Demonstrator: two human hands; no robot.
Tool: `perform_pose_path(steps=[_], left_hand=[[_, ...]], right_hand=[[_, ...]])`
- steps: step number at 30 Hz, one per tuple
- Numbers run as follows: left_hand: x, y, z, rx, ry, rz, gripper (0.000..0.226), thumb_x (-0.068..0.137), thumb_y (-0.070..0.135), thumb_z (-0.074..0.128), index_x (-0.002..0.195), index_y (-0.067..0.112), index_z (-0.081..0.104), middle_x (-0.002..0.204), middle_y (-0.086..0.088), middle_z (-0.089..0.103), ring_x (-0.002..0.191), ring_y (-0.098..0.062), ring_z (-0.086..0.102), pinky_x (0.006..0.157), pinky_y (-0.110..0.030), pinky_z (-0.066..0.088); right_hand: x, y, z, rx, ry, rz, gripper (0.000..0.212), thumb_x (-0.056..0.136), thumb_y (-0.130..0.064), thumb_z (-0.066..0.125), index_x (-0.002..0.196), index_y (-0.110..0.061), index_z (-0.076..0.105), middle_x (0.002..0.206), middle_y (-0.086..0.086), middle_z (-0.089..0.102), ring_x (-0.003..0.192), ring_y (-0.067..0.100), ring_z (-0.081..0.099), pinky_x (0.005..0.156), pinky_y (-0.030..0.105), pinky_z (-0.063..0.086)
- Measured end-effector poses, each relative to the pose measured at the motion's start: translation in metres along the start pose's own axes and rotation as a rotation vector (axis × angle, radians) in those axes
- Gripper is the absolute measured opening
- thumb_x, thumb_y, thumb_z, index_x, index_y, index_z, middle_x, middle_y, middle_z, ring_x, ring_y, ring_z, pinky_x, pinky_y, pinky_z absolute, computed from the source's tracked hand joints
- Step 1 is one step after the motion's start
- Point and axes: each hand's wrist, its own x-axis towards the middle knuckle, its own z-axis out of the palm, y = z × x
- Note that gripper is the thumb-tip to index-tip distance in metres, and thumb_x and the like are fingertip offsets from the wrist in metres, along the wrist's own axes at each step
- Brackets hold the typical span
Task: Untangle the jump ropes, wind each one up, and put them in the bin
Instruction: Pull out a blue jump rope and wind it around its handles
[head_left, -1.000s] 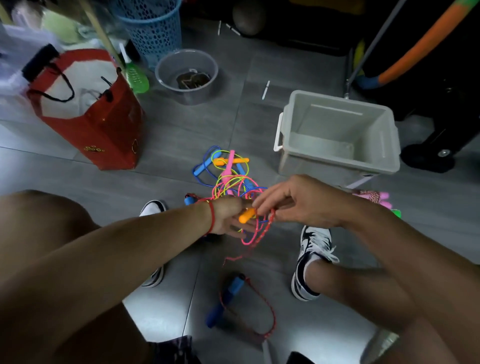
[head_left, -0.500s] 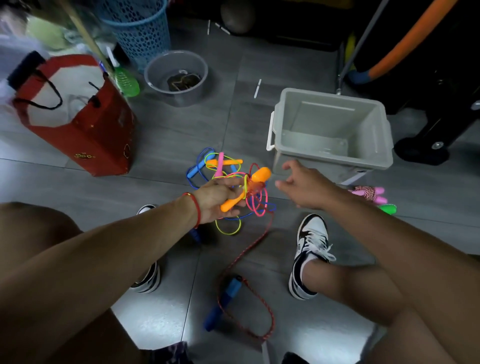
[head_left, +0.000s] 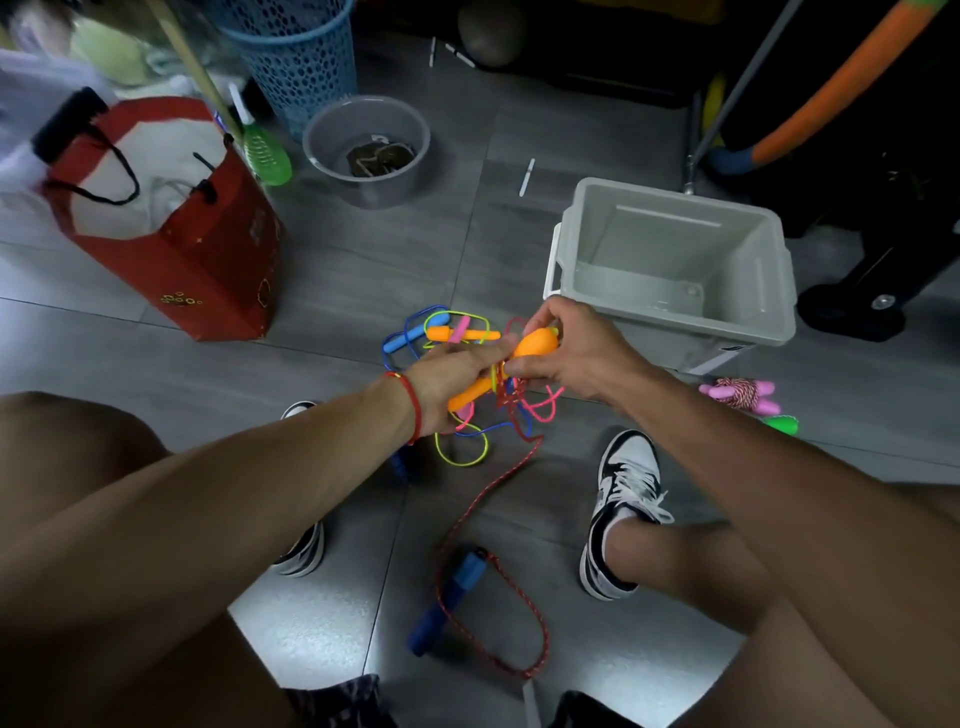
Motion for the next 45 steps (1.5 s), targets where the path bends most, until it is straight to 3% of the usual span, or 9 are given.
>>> perform_pose_path(steps=[7, 10, 15, 20, 22, 26, 32, 39, 45], left_hand=[[0.0, 0.008, -0.009, 0.085, 0.268, 0.12, 0.008, 0.099, 0.018, 0.06, 0.099, 0.01, 0.058, 0.08, -0.006, 0.056, 0.072, -0.019, 0.056, 0.077, -0.042, 0.055], [-0.002, 0.005, -0.016, -0.062, 0.187, 0.093, 0.013, 0.104, 0.016, 0.052, 0.114, 0.008, 0.053, 0.088, -0.012, 0.068, 0.078, -0.025, 0.066, 0.084, -0.054, 0.058], [-0.005, 0.02, -0.021, -0.277, 0.091, 0.074, 0.018, 0.104, 0.011, 0.043, 0.091, 0.011, 0.055, 0.08, -0.01, 0.06, 0.089, -0.029, 0.065, 0.079, -0.055, 0.058], [0.0, 0.026, -0.02, -0.5, -0.071, 0.032, 0.028, 0.096, 0.039, 0.038, 0.112, 0.021, 0.052, 0.119, -0.009, 0.071, 0.116, -0.034, 0.064, 0.103, -0.059, 0.042], [-0.004, 0.019, -0.01, -0.44, -0.163, 0.003, 0.028, 0.088, 0.039, 0.042, 0.106, 0.022, 0.054, 0.123, -0.014, 0.07, 0.121, -0.035, 0.063, 0.107, -0.055, 0.037], [-0.007, 0.009, 0.008, -0.269, -0.206, 0.052, 0.056, 0.088, 0.017, 0.038, 0.145, 0.019, 0.042, 0.123, -0.009, 0.071, 0.115, -0.029, 0.067, 0.095, -0.048, 0.038], [-0.007, 0.009, 0.017, 0.025, -0.149, 0.197, 0.06, 0.083, -0.009, 0.054, 0.133, 0.024, 0.053, 0.121, 0.001, 0.07, 0.106, -0.015, 0.065, 0.089, -0.037, 0.046], [0.009, -0.009, 0.016, 0.302, 0.084, 0.396, 0.044, 0.083, 0.009, 0.076, 0.12, 0.027, 0.061, 0.103, -0.007, 0.057, 0.084, -0.019, 0.061, 0.077, -0.04, 0.056], [0.021, -0.012, 0.014, 0.468, 0.015, 0.437, 0.022, 0.087, 0.017, 0.076, 0.107, 0.017, 0.066, 0.103, -0.002, 0.064, 0.082, -0.013, 0.063, 0.071, -0.03, 0.055]], right_hand=[[0.0, -0.005, -0.027, 0.19, 0.237, 0.196, 0.041, 0.072, -0.02, 0.091, 0.092, -0.008, 0.056, 0.078, 0.017, 0.074, 0.066, 0.027, 0.076, 0.066, 0.042, 0.064], [-0.001, -0.005, -0.037, 0.213, 0.27, 0.263, 0.04, 0.076, -0.038, 0.084, 0.085, -0.008, 0.059, 0.079, 0.017, 0.074, 0.06, 0.026, 0.075, 0.064, 0.042, 0.064], [-0.005, -0.011, -0.03, 0.228, 0.22, 0.276, 0.053, 0.084, -0.05, 0.073, 0.094, 0.002, 0.066, 0.081, 0.016, 0.072, 0.058, 0.027, 0.074, 0.061, 0.041, 0.064], [-0.006, -0.018, -0.034, 0.364, 0.203, 0.241, 0.05, 0.088, -0.045, 0.07, 0.093, 0.004, 0.067, 0.073, 0.016, 0.069, 0.064, 0.032, 0.075, 0.056, 0.036, 0.06], [-0.005, -0.019, -0.036, 0.384, 0.204, 0.233, 0.052, 0.089, -0.047, 0.068, 0.09, 0.005, 0.068, 0.07, 0.017, 0.069, 0.064, 0.035, 0.075, 0.057, 0.037, 0.061], [-0.003, -0.018, -0.037, 0.403, 0.199, 0.259, 0.058, 0.088, -0.05, 0.066, 0.09, 0.008, 0.067, 0.071, 0.019, 0.071, 0.063, 0.037, 0.074, 0.062, 0.045, 0.063], [-0.005, -0.023, -0.033, 0.411, 0.101, 0.26, 0.065, 0.092, -0.054, 0.061, 0.103, 0.01, 0.062, 0.072, 0.021, 0.07, 0.065, 0.037, 0.074, 0.067, 0.047, 0.064], [-0.009, -0.028, -0.039, 0.393, 0.093, 0.246, 0.069, 0.093, -0.057, 0.056, 0.107, 0.01, 0.061, 0.066, 0.02, 0.069, 0.065, 0.036, 0.075, 0.06, 0.038, 0.063], [-0.009, -0.027, -0.044, 0.387, 0.11, 0.254, 0.065, 0.095, -0.059, 0.051, 0.102, 0.005, 0.064, 0.059, 0.016, 0.067, 0.062, 0.033, 0.072, 0.06, 0.036, 0.062]])
